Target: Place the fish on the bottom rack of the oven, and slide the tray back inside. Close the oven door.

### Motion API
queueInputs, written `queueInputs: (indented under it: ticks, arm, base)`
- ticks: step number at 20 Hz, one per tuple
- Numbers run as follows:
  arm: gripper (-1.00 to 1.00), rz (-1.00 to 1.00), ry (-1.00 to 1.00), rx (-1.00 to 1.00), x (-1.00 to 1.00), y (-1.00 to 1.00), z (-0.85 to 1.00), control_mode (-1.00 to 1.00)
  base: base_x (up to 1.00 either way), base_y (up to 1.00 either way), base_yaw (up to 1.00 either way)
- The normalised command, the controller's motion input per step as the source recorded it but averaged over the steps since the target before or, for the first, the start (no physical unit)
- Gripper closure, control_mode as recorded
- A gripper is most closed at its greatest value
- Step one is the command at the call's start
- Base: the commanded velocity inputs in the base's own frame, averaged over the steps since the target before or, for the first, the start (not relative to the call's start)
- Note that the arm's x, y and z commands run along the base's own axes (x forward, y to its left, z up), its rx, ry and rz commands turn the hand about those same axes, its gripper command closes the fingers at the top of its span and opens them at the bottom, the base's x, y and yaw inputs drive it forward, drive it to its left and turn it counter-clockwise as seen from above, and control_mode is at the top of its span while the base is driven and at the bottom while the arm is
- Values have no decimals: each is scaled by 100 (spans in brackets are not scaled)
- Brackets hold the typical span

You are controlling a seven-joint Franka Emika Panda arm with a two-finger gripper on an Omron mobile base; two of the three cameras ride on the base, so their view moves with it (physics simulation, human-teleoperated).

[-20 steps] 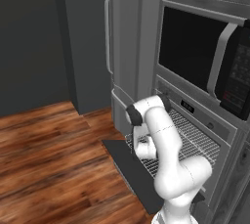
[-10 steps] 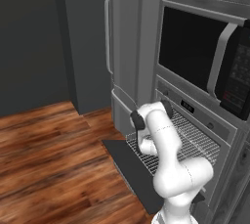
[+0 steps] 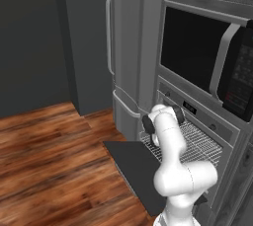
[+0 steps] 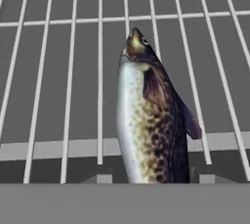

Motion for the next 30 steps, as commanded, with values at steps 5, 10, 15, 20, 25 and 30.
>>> queueInputs:
  ticks: [5,10,15,20,25,30]
  arm:
    - [-100,0,-3,-9,-31,60,3,-100]
    - [-100,0,-7,-15,-59,57,83,-100]
    - [-100,0,-5,-17,-66,59,90,-100]
    - [-100,0,-1,-14,-45,76,93,-100]
    - [-100,0,-1,-1,-24,92,82,-100]
    - [-100,0,-3,0,-32,91,22,-100]
  base:
    - [0,0,0]
    - [0,0,0]
    - [0,0,0]
    - [0,0,0]
    - [0,0,0]
    - [0,0,0]
